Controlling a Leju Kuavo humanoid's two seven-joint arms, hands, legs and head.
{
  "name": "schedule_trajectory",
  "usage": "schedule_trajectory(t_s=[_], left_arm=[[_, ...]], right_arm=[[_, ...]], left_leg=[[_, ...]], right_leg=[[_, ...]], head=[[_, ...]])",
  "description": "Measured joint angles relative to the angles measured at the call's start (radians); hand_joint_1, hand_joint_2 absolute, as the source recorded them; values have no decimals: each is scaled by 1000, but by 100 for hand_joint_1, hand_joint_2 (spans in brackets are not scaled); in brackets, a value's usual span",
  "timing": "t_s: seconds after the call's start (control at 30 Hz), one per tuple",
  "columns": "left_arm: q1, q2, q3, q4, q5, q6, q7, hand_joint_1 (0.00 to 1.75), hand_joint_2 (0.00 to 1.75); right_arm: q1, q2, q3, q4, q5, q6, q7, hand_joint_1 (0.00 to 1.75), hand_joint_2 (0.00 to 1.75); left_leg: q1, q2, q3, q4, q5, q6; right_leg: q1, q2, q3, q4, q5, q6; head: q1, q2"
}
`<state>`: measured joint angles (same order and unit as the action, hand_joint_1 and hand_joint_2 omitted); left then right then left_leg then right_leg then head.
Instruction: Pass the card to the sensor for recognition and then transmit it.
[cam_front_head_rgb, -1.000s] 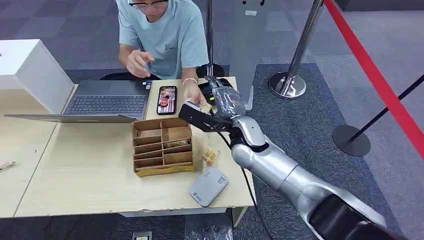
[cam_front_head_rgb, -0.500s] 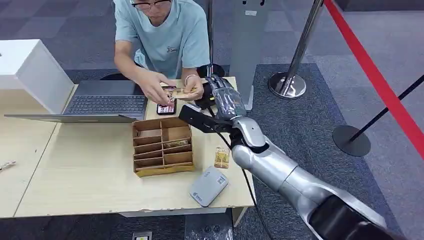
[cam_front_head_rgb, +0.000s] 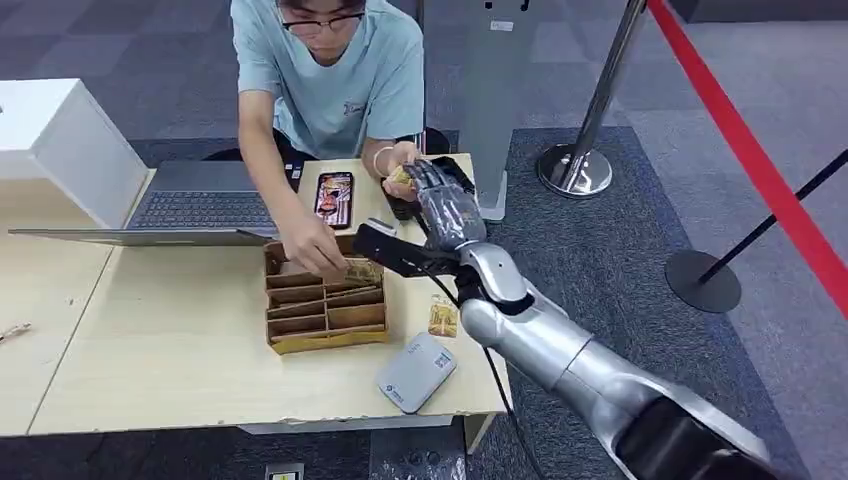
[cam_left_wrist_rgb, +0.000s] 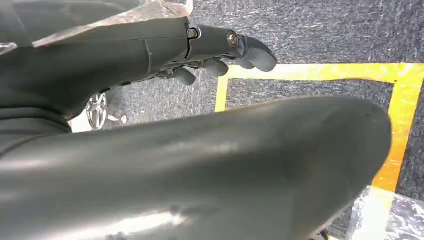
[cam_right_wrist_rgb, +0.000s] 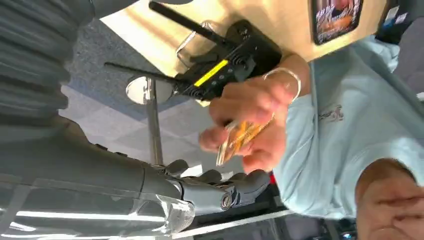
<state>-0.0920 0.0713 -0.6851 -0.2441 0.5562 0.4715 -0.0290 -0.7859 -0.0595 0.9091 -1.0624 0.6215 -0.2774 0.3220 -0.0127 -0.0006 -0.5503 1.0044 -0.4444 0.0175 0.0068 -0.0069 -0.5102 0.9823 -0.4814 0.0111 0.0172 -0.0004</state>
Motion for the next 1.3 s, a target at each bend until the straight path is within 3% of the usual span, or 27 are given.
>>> schedule_trajectory(t_s=[0.23,0.27,0.8,1.27,1.3], left_arm=[[0,0,-1,0,8,1,-3,0,0],[0,0,-1,0,9,1,-3,0,0],[0,0,-19,0,27,1,-6,0,0],[-2,0,-25,0,25,1,-4,0,0],[-2,0,-26,0,25,1,-3,0,0]], right_arm=[[9,19,10,0,-39,86,-13,0,175],[9,22,11,0,-40,95,-13,0,0],[-16,60,80,2,-94,297,-14,0,0],[-25,90,132,27,-91,306,-23,0,0],[-25,90,135,28,-91,306,-23,0,175]], left_leg=[[0,0,0,0,0,0],[0,0,0,0,0,0],[0,0,0,0,0,0],[0,0,0,0,0,0],[0,0,0,0,0,0]], right_leg=[[0,0,0,0,0,0],[0,0,0,0,0,0],[0,0,0,0,0,0],[0,0,0,0,0,0],[0,0,0,0,0,0]], head=[[0,0],[0,0],[0,0],[0,0],[0,0]])
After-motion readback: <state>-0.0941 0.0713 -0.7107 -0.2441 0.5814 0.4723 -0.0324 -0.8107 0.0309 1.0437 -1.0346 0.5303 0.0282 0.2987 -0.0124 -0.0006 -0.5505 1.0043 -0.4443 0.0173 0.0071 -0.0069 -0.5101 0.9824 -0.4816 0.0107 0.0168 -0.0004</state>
